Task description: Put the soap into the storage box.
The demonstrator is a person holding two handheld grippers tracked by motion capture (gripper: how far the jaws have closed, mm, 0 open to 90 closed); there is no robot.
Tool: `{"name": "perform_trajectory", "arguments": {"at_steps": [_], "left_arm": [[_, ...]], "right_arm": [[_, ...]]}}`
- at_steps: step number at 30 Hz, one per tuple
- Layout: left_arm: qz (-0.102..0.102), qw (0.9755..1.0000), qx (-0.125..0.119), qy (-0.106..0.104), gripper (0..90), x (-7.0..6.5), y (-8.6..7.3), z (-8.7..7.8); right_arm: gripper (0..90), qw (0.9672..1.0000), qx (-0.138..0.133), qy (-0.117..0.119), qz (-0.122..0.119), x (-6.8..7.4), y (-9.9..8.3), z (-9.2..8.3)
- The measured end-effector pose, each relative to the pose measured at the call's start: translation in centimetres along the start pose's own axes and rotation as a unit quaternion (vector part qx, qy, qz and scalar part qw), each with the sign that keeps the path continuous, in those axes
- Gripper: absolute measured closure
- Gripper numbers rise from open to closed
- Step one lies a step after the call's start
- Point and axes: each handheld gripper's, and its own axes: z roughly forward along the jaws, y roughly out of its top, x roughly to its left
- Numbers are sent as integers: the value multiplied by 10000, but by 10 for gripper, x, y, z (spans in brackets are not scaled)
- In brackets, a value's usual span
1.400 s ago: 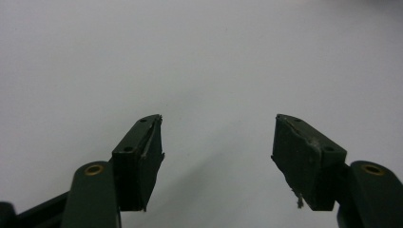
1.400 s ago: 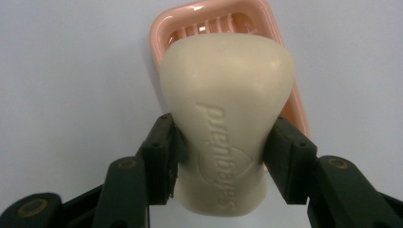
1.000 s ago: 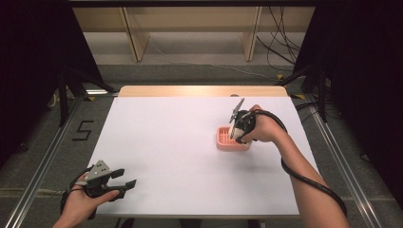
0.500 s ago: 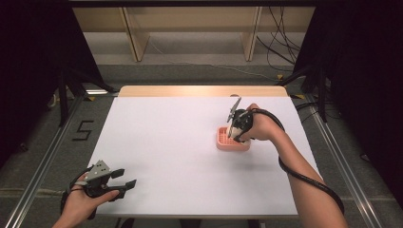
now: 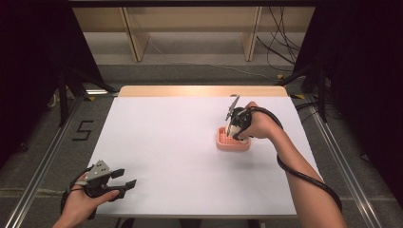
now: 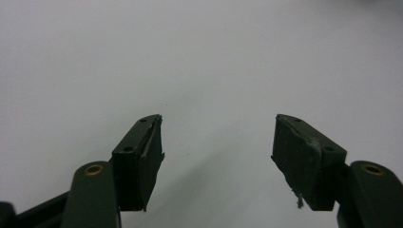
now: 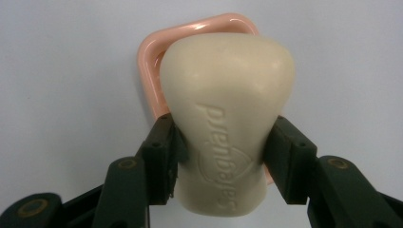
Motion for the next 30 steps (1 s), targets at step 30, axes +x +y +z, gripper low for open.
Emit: {"name": "perform_trajectory", "arguments": {"at_steps": [30], "left_arm": [[0, 10000, 5, -1, 337, 0, 0, 0]], "right_arm": [[503, 9999, 118, -47, 57, -3, 4, 17]]}}
